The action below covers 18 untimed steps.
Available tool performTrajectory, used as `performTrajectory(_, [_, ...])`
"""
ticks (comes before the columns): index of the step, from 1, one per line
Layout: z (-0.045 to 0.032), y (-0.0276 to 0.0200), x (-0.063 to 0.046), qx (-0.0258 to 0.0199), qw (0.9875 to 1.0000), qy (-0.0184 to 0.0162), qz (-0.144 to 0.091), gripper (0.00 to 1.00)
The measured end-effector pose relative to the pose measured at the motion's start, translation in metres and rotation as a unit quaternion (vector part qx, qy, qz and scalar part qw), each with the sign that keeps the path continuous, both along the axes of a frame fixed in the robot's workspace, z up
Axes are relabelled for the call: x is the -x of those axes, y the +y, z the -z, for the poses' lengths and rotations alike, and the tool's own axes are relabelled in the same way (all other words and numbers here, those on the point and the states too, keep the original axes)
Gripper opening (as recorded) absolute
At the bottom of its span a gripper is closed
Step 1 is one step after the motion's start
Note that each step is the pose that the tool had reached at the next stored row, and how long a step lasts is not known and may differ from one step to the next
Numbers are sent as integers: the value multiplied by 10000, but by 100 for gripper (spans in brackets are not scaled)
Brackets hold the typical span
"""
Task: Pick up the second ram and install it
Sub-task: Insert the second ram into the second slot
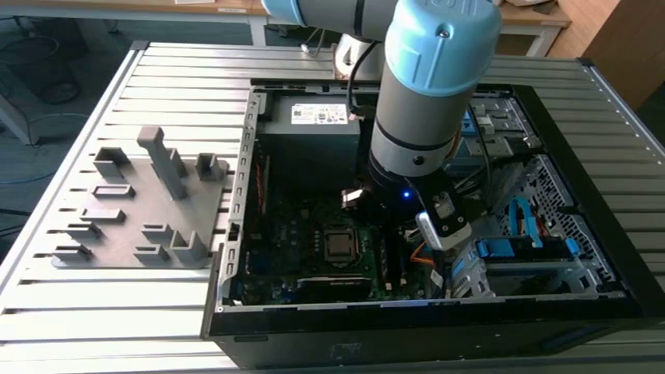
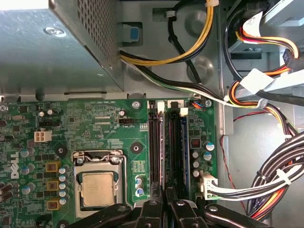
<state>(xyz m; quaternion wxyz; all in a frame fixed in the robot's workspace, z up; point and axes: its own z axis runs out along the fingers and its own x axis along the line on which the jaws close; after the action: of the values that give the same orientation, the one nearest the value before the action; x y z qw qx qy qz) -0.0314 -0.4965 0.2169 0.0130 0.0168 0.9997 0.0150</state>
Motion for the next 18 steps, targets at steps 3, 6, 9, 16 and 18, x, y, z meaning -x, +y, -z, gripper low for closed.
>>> performTrajectory(3, [0, 1, 4, 50, 10000, -1, -7, 14])
performTrajectory(6, [0, 0, 4, 159, 9999, -1, -10, 14])
performTrajectory(9, [-2, 3, 4, 220, 9998, 0, -10, 14])
performTrajectory(16, [-43, 6, 5, 68, 10000, -1, -10, 14])
performTrajectory(18, [-92, 6, 5, 64, 10000, -1, -10, 14])
